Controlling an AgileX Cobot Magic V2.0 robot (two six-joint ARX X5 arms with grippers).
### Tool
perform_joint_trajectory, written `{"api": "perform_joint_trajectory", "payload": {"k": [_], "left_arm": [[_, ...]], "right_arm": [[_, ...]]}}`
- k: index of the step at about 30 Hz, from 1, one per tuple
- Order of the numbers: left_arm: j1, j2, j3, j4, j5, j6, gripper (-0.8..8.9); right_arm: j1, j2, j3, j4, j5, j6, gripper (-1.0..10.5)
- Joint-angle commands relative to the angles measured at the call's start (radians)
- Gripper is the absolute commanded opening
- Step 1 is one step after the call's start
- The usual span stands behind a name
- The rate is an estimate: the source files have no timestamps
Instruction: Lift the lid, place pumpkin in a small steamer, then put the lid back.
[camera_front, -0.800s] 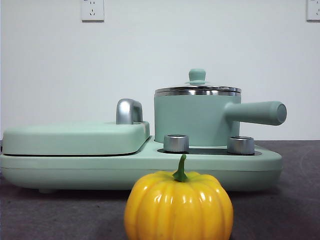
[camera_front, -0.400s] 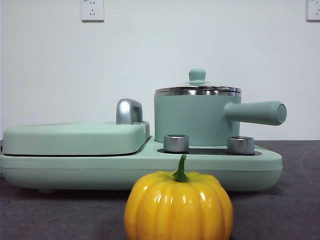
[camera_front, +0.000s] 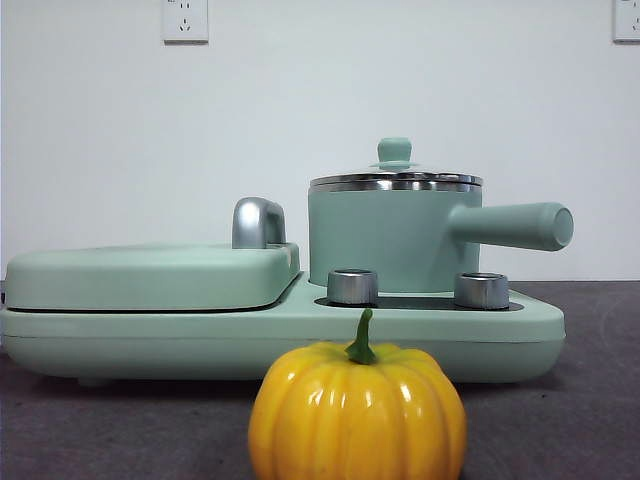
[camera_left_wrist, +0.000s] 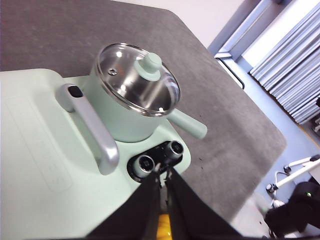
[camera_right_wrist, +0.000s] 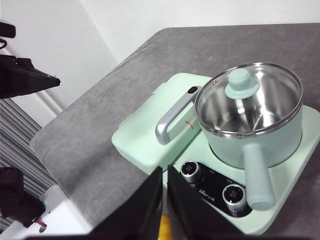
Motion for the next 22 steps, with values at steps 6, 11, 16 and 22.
{"api": "perform_joint_trajectory", "payload": {"k": [6, 11, 16, 22], "left_arm": [[-0.047, 0.006, 0.019, -0.054, 0.008, 0.037, 2.16], [-0.067, 0.006, 0.019, -0.070, 0.008, 0.045, 3.37], [-0.084, 0.006, 0.019, -0.064, 0.007, 0.045, 4.44], [-0.104, 0.019, 0.019, 0.011, 0.007, 0.039, 4.51]], "right_arm": [[0.002, 0.005, 0.016, -0.019, -0.006, -0.031, 0.1], [0.001, 0.005, 0.016, -0.020, 0.006, -0.035, 1.6], [0.002, 0.005, 0.016, -0.020, 0.020, -0.020, 4.6], [0.002, 0.005, 0.016, -0.021, 0.021, -0.011, 4.9]]}}
